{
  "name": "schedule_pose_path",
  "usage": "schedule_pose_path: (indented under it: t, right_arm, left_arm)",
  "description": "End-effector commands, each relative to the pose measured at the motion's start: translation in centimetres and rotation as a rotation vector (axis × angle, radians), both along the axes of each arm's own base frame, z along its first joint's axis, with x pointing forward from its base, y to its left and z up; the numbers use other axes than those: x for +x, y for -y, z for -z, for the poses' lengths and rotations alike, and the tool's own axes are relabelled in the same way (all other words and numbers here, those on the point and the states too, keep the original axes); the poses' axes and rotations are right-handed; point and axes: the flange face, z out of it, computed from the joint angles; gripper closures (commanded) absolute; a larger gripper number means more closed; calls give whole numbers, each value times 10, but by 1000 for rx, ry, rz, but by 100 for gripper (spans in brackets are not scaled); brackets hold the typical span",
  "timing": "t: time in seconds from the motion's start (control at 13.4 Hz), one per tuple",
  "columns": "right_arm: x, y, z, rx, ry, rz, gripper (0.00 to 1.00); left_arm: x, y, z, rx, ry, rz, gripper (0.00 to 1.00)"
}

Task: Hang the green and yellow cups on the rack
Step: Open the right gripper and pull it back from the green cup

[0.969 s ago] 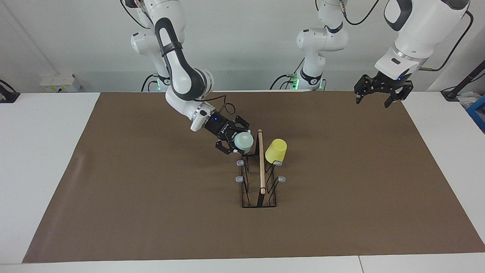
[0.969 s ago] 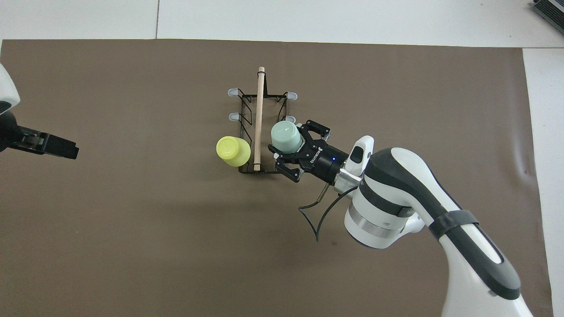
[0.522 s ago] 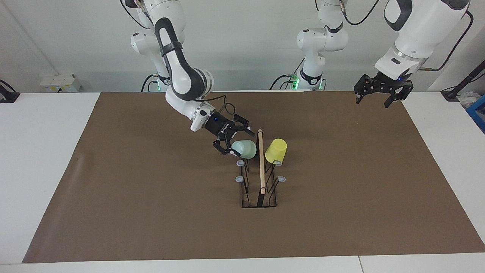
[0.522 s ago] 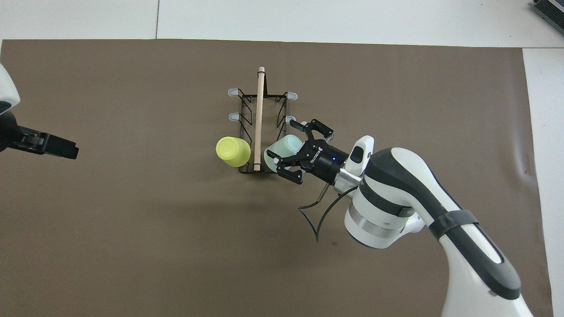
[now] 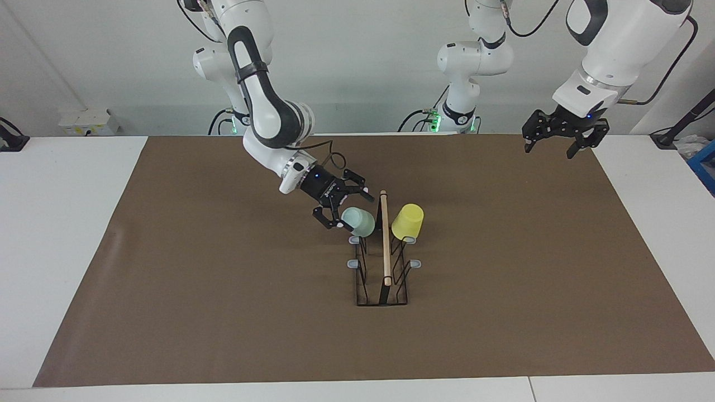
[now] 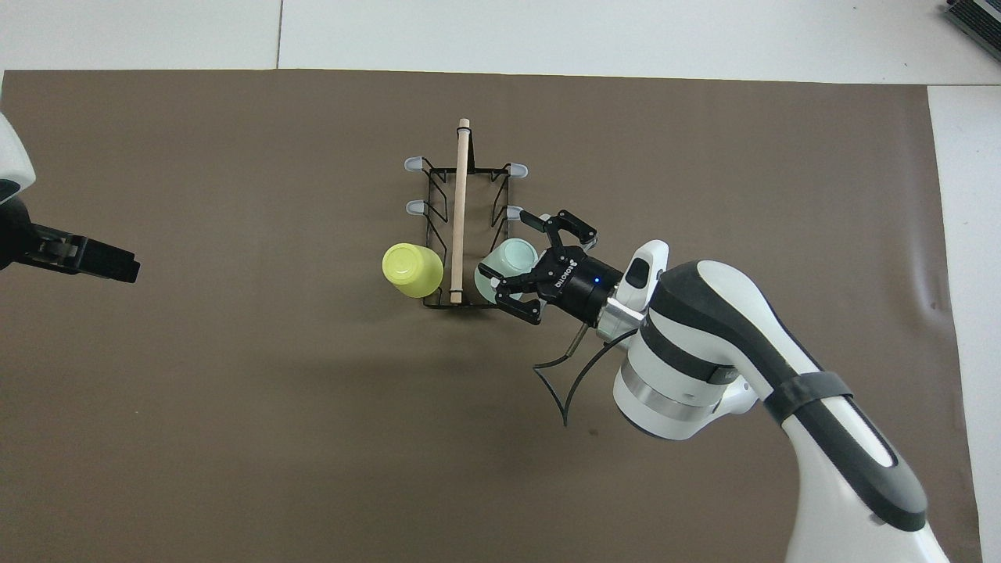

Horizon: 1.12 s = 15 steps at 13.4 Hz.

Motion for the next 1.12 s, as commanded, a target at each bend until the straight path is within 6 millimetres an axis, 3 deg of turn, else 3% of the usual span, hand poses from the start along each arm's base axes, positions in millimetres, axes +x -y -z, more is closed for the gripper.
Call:
schedule_pose_path:
  t: [0.0,0.67,1.04]
  right_arm:
    - [3,12,-17,-31,23,41,0]
    - [21,48,-47,-186,146,-31,0]
    - [27,74,-48,-350,213,-128,0]
  left_arm:
    - [-5,0,-4,-9,-6,-9,0]
    - [-5,0,-4,-9,-6,-9,0]
    - [-5,0,-4,-9,-6,-9,0]
